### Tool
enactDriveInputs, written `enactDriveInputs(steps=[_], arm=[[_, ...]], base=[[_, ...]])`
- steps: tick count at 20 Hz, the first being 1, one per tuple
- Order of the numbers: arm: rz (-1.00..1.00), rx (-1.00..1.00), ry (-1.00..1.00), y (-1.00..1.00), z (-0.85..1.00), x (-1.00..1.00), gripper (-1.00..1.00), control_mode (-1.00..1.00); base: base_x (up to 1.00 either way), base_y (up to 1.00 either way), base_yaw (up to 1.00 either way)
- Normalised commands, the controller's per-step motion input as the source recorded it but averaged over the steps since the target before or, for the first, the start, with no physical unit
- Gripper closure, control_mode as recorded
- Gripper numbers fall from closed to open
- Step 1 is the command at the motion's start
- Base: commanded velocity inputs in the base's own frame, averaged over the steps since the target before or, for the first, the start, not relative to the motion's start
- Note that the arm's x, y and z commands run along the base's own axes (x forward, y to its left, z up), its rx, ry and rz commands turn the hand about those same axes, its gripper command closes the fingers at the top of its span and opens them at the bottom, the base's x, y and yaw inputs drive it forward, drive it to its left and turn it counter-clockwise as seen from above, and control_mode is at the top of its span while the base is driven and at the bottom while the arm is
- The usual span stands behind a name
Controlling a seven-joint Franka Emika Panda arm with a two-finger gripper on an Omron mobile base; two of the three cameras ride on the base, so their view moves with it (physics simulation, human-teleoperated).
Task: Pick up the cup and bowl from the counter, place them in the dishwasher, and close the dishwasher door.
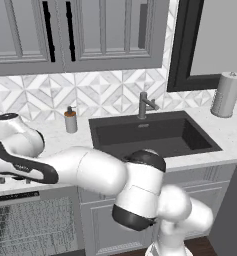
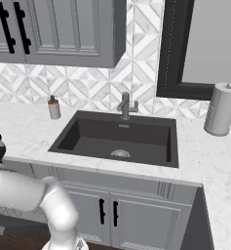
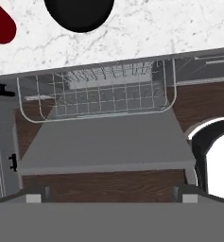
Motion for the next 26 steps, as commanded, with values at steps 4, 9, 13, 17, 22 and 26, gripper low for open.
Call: enactDriveInputs(steps=[4, 9, 13, 17, 22, 26], arm=[[-0.09, -0.04, -0.01, 0.39, 0.0, 0.01, -1.0, -1.0], [-0.02, 0.0, 0.0, 0.09, 0.0, 0.04, -1.0, -1.0], [0.0, 0.06, -0.05, 0.13, -0.16, 0.05, -1.0, -1.0], [0.0, 0.08, -0.06, 0.2, -0.25, 0.18, -1.0, -1.0], [0.0, 0.02, -0.01, 0.08, -0.04, 0.22, -1.0, -1.0], [0.0, 0.0, 0.0, 0.2, -0.05, 0.42, -1.0, -1.0]], base=[[0.0, 0.0, 0.0], [0.0, 0.0, 0.0], [0.0, 0.0, 0.0], [0.0, 0.0, 0.0], [0.0, 0.0, 0.0], [0.0, 0.0, 0.0]])
